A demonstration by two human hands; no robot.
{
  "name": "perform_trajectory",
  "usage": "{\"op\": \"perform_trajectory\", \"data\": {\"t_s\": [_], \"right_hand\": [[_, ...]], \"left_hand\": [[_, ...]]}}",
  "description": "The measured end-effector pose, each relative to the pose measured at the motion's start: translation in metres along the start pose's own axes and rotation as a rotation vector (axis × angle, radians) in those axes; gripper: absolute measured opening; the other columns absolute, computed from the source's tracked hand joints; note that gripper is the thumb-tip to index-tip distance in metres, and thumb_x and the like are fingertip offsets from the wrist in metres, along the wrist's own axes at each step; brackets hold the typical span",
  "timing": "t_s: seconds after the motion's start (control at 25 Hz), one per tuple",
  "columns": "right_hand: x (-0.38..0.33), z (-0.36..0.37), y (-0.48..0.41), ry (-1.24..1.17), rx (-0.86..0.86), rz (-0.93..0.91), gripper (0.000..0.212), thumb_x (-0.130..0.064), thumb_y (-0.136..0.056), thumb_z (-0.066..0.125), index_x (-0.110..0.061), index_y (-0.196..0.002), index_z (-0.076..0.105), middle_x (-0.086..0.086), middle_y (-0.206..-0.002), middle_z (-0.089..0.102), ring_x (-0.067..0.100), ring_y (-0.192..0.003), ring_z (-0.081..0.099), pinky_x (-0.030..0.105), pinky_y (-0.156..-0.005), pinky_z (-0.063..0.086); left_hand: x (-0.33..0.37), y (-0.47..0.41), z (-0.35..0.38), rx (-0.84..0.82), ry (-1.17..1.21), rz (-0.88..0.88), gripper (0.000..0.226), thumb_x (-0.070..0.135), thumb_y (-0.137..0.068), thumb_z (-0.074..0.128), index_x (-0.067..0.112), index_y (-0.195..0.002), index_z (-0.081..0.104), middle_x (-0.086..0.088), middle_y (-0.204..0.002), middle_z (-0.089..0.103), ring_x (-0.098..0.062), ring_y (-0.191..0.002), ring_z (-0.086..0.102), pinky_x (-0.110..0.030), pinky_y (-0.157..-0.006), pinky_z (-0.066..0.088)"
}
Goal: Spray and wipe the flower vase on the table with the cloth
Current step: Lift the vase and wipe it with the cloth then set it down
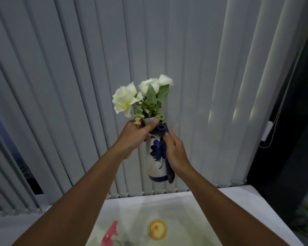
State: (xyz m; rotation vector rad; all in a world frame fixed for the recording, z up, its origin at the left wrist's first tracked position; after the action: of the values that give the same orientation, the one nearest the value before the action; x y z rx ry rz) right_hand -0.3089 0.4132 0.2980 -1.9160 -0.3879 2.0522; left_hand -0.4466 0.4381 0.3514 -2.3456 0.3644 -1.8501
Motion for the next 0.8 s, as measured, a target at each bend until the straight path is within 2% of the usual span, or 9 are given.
{"op": "perform_trajectory", "data": {"t_s": [0.08, 0.16, 0.28, 0.36, 0.48, 0.6, 0.68, 0.72, 0.8], "right_hand": [[0.015, 0.002, 0.011, -0.016, -0.004, 0.059, 0.030, -0.040, -0.106, 0.040, -0.036, -0.124, 0.063, 0.001, -0.106, 0.077, 0.024, -0.098, 0.073, 0.043, -0.090, 0.060], [0.051, 0.000, 0.032, -0.076, 0.039, 0.269, 0.043, -0.052, -0.097, 0.042, -0.026, -0.121, 0.067, 0.006, -0.106, 0.078, 0.027, -0.100, 0.073, 0.050, -0.096, 0.057], [0.095, 0.009, 0.070, -0.409, 0.132, 0.650, 0.049, -0.053, -0.097, 0.048, -0.016, -0.116, 0.074, 0.012, -0.105, 0.079, 0.033, -0.099, 0.072, 0.046, -0.091, 0.056], [0.098, 0.021, 0.082, -0.637, 0.158, 0.745, 0.049, -0.049, -0.095, 0.053, -0.011, -0.114, 0.076, 0.017, -0.103, 0.078, 0.034, -0.096, 0.070, 0.045, -0.091, 0.052], [0.096, 0.027, 0.087, -0.732, 0.274, 0.717, 0.044, -0.045, -0.096, 0.055, -0.014, -0.118, 0.075, 0.019, -0.111, 0.076, 0.040, -0.105, 0.068, 0.050, -0.101, 0.049], [0.086, 0.020, 0.087, -0.624, 0.432, 0.550, 0.026, -0.039, -0.099, 0.054, -0.028, -0.114, 0.074, 0.013, -0.109, 0.078, 0.039, -0.106, 0.070, 0.056, -0.098, 0.054], [0.070, 0.015, 0.091, -0.460, 0.479, 0.416, 0.022, -0.035, -0.101, 0.054, -0.039, -0.099, 0.075, 0.006, -0.099, 0.078, 0.031, -0.096, 0.073, 0.049, -0.086, 0.060], [0.061, 0.014, 0.093, -0.350, 0.478, 0.355, 0.024, -0.034, -0.102, 0.053, -0.044, -0.097, 0.074, 0.003, -0.097, 0.077, 0.026, -0.093, 0.072, 0.044, -0.081, 0.061], [0.044, 0.018, 0.096, -0.132, 0.426, 0.241, 0.027, -0.033, -0.103, 0.051, -0.055, -0.102, 0.067, -0.004, -0.104, 0.072, 0.016, -0.095, 0.070, 0.035, -0.080, 0.060]], "left_hand": [[0.003, -0.001, -0.006, 0.018, 0.015, 0.015, 0.027, 0.046, -0.086, 0.075, 0.023, -0.099, 0.079, 0.001, -0.098, 0.083, -0.018, -0.095, 0.077, -0.052, -0.095, 0.059], [0.002, 0.000, -0.013, 0.037, 0.040, 0.004, 0.033, 0.050, -0.080, 0.079, 0.022, -0.098, 0.079, -0.001, -0.097, 0.083, -0.022, -0.098, 0.077, -0.054, -0.096, 0.058], [-0.006, 0.003, -0.013, 0.021, 0.080, -0.027, 0.043, 0.057, -0.072, 0.078, 0.023, -0.097, 0.078, 0.000, -0.098, 0.082, -0.022, -0.099, 0.076, -0.051, -0.097, 0.058], [-0.011, 0.007, -0.008, 0.021, 0.095, -0.039, 0.032, 0.049, -0.082, 0.075, 0.022, -0.098, 0.077, 0.000, -0.097, 0.082, -0.018, -0.097, 0.076, -0.040, -0.093, 0.059], [-0.016, 0.014, -0.003, 0.059, 0.115, -0.031, 0.018, 0.038, -0.093, 0.069, 0.025, -0.106, 0.071, 0.006, -0.098, 0.079, -0.013, -0.096, 0.075, -0.020, -0.076, 0.059], [-0.015, 0.019, 0.000, 0.111, -0.004, 0.011, 0.040, 0.050, -0.085, 0.075, 0.019, -0.108, 0.066, -0.004, -0.102, 0.076, -0.021, -0.095, 0.073, -0.034, -0.082, 0.060], [-0.009, 0.024, -0.005, 0.220, -0.100, 0.017, 0.052, 0.058, -0.083, 0.072, 0.012, -0.104, 0.064, -0.011, -0.097, 0.073, -0.023, -0.087, 0.070, -0.036, -0.076, 0.055], [-0.006, 0.025, -0.009, 0.262, -0.120, -0.001, 0.050, 0.058, -0.085, 0.070, 0.012, -0.104, 0.065, -0.007, -0.094, 0.072, -0.020, -0.084, 0.069, -0.034, -0.074, 0.054], [-0.005, 0.023, -0.012, 0.252, -0.065, -0.026, 0.042, 0.057, -0.087, 0.068, 0.018, -0.103, 0.069, 0.002, -0.094, 0.074, -0.016, -0.088, 0.070, -0.038, -0.082, 0.057]]}}
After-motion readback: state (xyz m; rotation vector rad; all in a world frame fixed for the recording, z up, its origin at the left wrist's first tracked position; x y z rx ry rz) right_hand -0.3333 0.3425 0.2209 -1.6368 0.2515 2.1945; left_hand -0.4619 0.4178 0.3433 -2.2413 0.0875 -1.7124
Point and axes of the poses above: each hand's wrist, its own y-axis away from the middle knuckle, its own z-axis out of the palm, x = y × z, the point moved 9 cm from there along -y, towards the middle knuckle
